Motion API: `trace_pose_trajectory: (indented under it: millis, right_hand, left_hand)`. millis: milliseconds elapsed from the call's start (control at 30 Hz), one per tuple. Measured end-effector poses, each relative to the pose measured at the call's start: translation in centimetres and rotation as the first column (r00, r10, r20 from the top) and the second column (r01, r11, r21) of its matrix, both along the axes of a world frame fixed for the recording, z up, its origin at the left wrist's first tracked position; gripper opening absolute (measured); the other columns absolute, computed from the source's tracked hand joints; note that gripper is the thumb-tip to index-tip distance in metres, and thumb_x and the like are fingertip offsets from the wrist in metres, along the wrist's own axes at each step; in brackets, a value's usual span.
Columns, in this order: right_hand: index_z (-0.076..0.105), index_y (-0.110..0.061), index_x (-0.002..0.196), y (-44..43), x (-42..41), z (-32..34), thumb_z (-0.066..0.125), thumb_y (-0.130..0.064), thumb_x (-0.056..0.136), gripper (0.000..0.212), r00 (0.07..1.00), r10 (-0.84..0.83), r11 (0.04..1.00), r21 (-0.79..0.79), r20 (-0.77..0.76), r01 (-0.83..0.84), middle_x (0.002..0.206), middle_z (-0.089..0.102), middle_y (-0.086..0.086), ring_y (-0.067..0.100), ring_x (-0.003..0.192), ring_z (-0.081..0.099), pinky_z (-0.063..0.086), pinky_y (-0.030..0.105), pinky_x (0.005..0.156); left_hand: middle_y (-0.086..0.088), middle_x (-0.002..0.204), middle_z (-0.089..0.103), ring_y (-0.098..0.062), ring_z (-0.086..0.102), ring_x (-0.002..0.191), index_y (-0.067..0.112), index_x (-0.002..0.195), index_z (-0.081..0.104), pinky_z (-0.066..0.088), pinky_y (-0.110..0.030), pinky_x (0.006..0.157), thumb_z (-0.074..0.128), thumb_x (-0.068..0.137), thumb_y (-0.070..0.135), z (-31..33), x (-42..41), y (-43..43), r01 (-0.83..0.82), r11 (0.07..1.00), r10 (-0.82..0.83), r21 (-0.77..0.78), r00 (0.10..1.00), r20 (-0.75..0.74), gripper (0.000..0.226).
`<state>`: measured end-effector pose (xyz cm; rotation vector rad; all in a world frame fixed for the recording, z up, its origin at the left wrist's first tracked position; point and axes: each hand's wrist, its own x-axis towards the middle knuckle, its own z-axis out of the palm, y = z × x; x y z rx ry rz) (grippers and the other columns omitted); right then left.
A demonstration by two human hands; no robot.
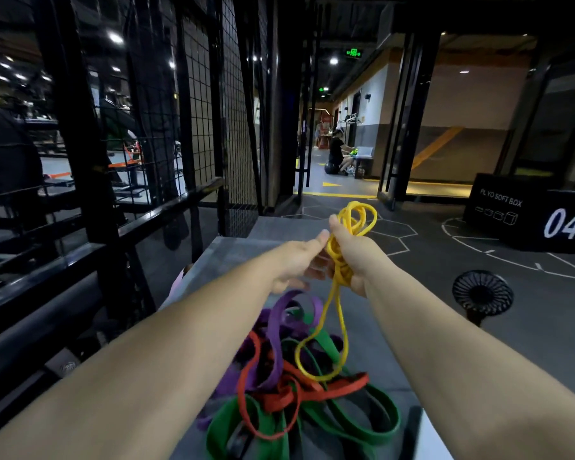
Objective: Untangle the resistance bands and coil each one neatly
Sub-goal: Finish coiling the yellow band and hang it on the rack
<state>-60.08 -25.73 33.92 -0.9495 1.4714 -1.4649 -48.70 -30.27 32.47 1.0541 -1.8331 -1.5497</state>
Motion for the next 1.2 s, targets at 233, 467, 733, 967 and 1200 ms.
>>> trace_pose_trajectory:
  millis: [233, 467, 733, 967, 1200]
  right_hand:
    - [0.054, -0.017, 0.091, 2.5, 0.8, -0.5, 0.048, -0.059, 0.093, 0.042, 0.984, -0.02, 0.995, -0.102, -0.178, 0.002, 0.078, 0.056, 0.006, 0.021, 0.072, 0.058, 0.056, 0.032, 0.063]
    - [0.061, -0.021, 0.093, 6.4, 2.6, -3.7, 0.044, -0.054, 0.097, 0.038, 0.957, -0.038, 0.992, -0.124, -0.289, 0.002, 0.085, 0.061, 0.002, 0.016, 0.077, 0.059, 0.048, 0.033, 0.072]
    - [0.064, -0.026, 0.087, 13.9, 4.2, -9.2, 0.055, -0.043, 0.096, 0.021, 0.994, 0.032, 0.993, -0.111, -0.104, -0.044, 0.077, 0.069, -0.007, 0.01, 0.073, 0.064, 0.05, 0.028, 0.067]
    - [0.062, -0.017, 0.098, 22.8, 2.0, -15.3, 0.074, -0.039, 0.067, 0.04, 0.957, 0.288, 0.954, -0.094, 0.016, -0.286, 0.085, 0.071, 0.001, 0.016, 0.079, 0.067, 0.052, 0.034, 0.076]
    - [0.063, -0.016, 0.112, 27.5, 0.6, -19.9, 0.087, -0.06, 0.045, 0.083, 0.899, 0.419, 0.907, 0.111, -0.129, -0.407, 0.103, 0.072, 0.005, 0.017, 0.096, 0.069, 0.054, 0.037, 0.089]
  left_hand:
    - [-0.011, 0.104, 0.069, -0.028, 0.067, 0.09, 0.015, 0.115, 0.062, 0.054, -0.043, 0.085, 0.035, 0.087, 0.068, -1.5, 1.3, 4.1, 0.148, 0.981, -0.119, 0.127, 0.97, -0.212, 0.066]
    - [-0.012, 0.11, 0.063, -0.024, 0.066, 0.083, 0.016, 0.111, 0.048, 0.055, -0.04, 0.077, 0.046, 0.101, 0.032, -4.0, 2.2, 8.3, -0.12, 0.993, 0.117, -0.007, 0.981, -0.155, 0.019]
    - [0.003, 0.071, 0.049, -0.028, 0.046, 0.066, 0.021, 0.09, 0.048, 0.037, -0.036, 0.065, 0.052, 0.087, 0.051, -9.5, 4.5, 13.7, -0.214, 0.934, 0.214, -0.286, 0.976, -0.031, 0.03]
    - [0.007, 0.062, 0.046, -0.007, 0.037, 0.05, 0.019, 0.084, 0.051, 0.032, -0.021, 0.049, 0.043, 0.1, 0.036, -13.7, 7.6, 21.1, -0.108, 0.967, 0.099, -0.233, 0.994, -0.05, 0.024]
    - [0.009, 0.058, 0.045, -0.007, 0.041, 0.054, 0.027, 0.074, 0.052, 0.034, -0.028, 0.059, 0.053, 0.096, 0.035, -17.3, 9.2, 23.8, 0.025, 0.952, 0.041, -0.306, 0.977, 0.208, 0.023]
